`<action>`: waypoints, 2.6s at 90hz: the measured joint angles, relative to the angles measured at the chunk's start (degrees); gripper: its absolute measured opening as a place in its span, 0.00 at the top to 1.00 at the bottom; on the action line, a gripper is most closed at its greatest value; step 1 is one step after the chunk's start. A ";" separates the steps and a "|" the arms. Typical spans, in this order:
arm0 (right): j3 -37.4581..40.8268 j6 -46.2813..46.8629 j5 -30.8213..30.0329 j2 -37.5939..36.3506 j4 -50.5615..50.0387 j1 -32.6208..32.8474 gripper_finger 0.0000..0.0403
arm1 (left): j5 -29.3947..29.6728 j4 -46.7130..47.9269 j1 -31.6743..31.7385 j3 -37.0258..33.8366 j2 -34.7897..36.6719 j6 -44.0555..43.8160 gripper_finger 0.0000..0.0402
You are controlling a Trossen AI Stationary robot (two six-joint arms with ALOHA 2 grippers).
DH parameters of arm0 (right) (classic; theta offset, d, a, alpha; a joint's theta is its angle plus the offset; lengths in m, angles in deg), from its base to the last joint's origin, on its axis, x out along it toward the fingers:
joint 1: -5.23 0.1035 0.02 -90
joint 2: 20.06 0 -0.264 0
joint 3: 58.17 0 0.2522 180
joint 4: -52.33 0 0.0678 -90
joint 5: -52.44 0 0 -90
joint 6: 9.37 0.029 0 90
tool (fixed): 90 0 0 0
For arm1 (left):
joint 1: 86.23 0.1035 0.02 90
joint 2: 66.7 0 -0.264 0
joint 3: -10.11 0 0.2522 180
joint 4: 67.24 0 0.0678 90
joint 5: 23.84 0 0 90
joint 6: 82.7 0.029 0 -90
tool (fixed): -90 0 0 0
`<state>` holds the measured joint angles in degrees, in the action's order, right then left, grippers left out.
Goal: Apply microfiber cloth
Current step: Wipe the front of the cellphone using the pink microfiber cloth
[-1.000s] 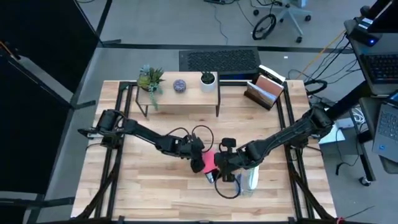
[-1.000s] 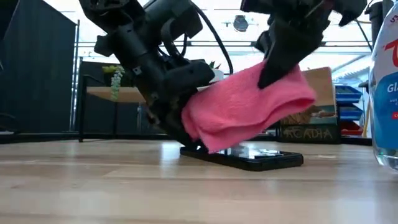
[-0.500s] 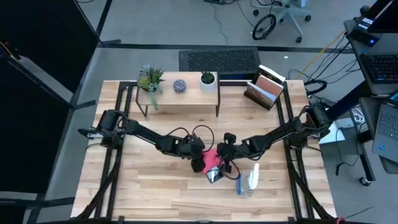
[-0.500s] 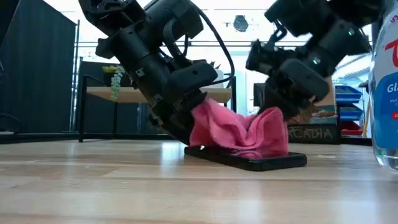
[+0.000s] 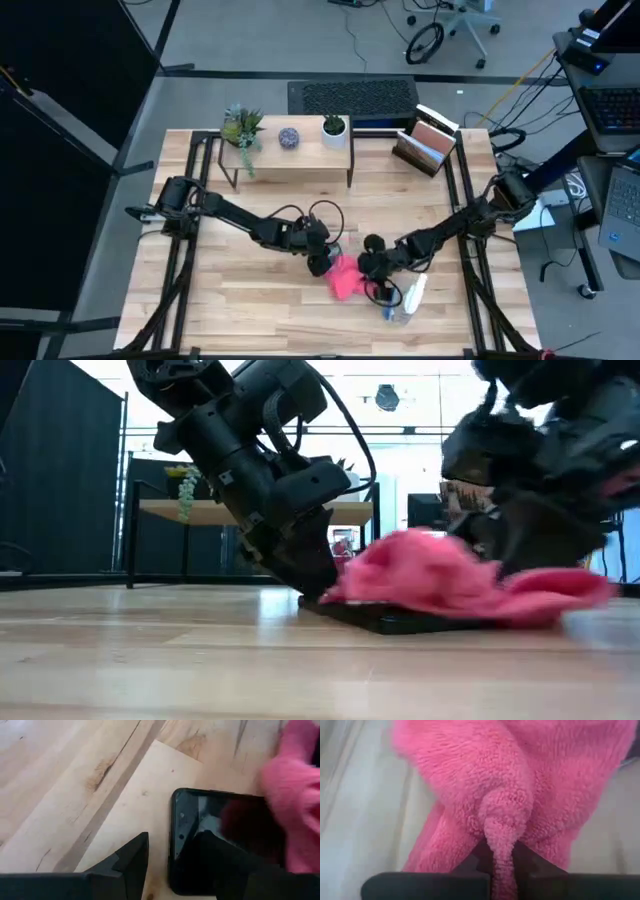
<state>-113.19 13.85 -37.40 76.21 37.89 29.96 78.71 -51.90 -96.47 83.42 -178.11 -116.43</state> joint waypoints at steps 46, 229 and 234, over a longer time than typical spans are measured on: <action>-4.70 -10.19 -7.31 -5.00 6.98 -4.96 0.99 | 0.27 -0.49 0.02 -0.09 0.00 -0.01 0.59; -12.71 -24.82 9.83 -9.19 -11.46 -1.36 0.99 | -2.31 -3.56 -1.88 -0.11 6.31 7.47 0.59; -12.68 -24.87 7.40 -8.67 -10.78 -0.77 0.99 | -3.02 -3.99 -1.88 -0.09 5.04 7.27 0.59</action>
<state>-125.87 -11.02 -30.00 67.53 27.11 29.18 75.69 -55.89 -98.35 83.33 -173.07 -109.16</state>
